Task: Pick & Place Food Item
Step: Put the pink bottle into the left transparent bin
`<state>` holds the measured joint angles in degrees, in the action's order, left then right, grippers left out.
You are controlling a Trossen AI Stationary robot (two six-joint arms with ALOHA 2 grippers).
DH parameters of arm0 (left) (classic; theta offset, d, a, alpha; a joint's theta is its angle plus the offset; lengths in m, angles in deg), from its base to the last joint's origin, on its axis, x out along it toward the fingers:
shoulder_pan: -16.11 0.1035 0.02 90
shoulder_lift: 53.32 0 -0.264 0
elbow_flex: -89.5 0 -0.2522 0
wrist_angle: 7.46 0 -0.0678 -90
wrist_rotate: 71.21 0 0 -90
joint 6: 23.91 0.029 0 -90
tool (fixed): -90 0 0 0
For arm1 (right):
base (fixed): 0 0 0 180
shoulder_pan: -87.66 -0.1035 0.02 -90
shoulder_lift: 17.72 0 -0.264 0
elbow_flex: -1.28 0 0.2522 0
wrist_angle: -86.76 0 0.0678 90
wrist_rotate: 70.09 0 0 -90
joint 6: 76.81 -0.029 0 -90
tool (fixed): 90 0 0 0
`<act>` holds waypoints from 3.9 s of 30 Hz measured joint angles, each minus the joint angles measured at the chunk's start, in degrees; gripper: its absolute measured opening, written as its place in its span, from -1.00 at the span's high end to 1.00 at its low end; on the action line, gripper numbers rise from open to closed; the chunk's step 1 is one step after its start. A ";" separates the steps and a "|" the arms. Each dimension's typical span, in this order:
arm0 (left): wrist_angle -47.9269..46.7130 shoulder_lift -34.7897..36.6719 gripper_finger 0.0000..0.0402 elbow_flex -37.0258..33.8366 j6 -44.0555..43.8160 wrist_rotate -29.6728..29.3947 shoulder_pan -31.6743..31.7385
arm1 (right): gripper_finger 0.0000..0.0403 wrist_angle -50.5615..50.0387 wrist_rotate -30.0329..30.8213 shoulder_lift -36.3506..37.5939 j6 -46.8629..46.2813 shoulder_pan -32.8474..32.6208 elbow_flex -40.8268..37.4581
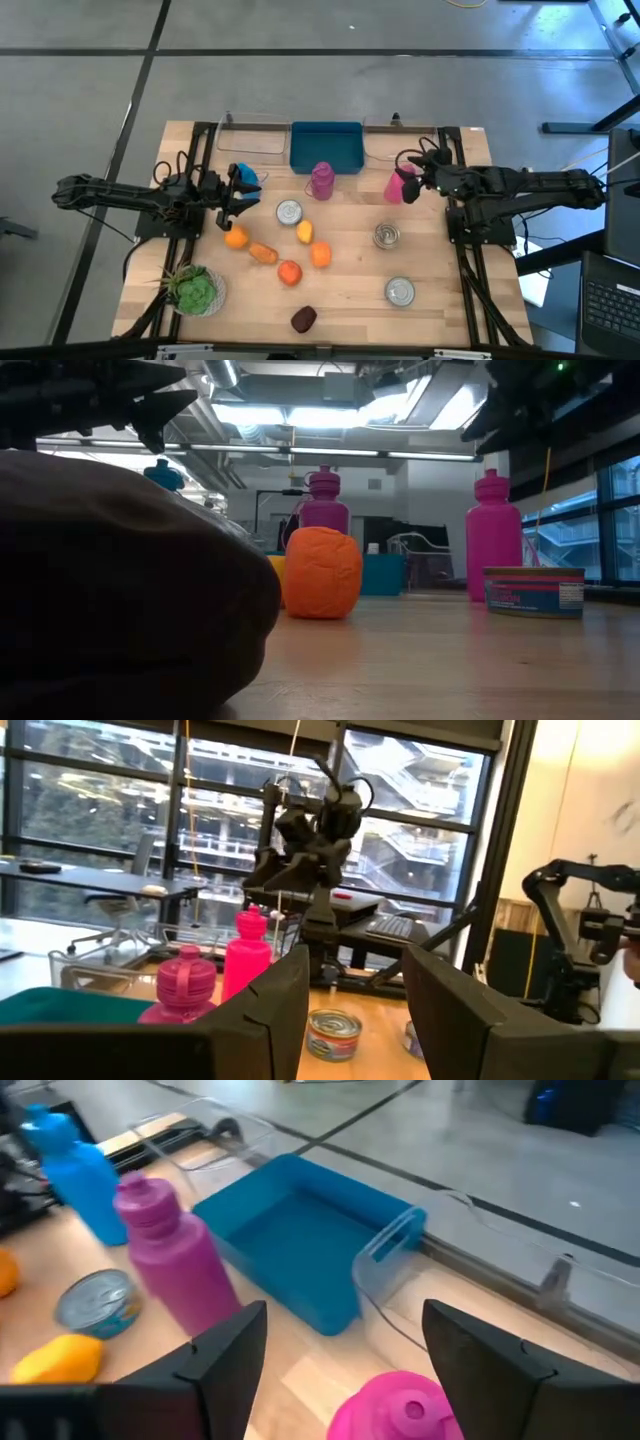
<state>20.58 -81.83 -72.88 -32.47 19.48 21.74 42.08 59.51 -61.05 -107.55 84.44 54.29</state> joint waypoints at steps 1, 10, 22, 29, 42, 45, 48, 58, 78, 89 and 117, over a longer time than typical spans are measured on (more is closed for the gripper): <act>0.00 0.02 0.23 0.00 0.48 -0.01 0.00 | -0.29 0.20 0.78 0.00 -0.18 -0.25 -0.73; -0.11 0.02 0.23 0.07 1.85 -0.02 0.00 | -0.15 1.92 6.56 0.99 -0.34 -6.45 -3.65; -1.72 0.01 0.23 0.07 1.93 -0.22 0.00 | -0.03 -5.36 15.56 1.66 -6.34 -14.52 -3.69; -1.75 0.01 0.23 0.07 1.91 -0.23 0.00 | -0.03 -6.05 17.45 1.62 -9.28 -15.18 -5.05; -1.75 0.02 0.23 0.07 1.91 -1.20 0.00 | -0.03 -3.64 22.89 1.64 -16.42 -15.21 -10.22; -1.75 0.01 0.23 0.07 1.91 -1.27 0.00 | -0.03 -1.45 23.54 1.64 -15.48 -15.21 -10.77; -1.77 0.02 0.22 0.07 1.91 -1.29 0.00 | -0.03 -0.07 24.07 1.64 -14.22 -15.18 -10.88; -1.75 0.02 0.22 0.07 1.91 -1.29 0.00 | -0.03 0.51 24.03 1.08 -13.79 -12.08 -10.90; -1.82 0.00 0.23 0.07 2.31 -1.29 0.00 | 0.00 2.17 19.93 -2.19 -13.40 -8.44 -10.88; -2.01 0.02 0.23 0.07 2.34 -1.29 0.00 | 0.49 2.01 20.08 -2.19 -13.38 -8.44 -10.80; -1.99 0.01 0.22 0.07 2.30 -1.28 0.00 | 0.73 11.25 14.91 -2.25 -5.66 -8.50 -11.01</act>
<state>18.59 -81.82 -72.82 -30.17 18.20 21.74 53.33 74.42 -63.30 -113.22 75.94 43.27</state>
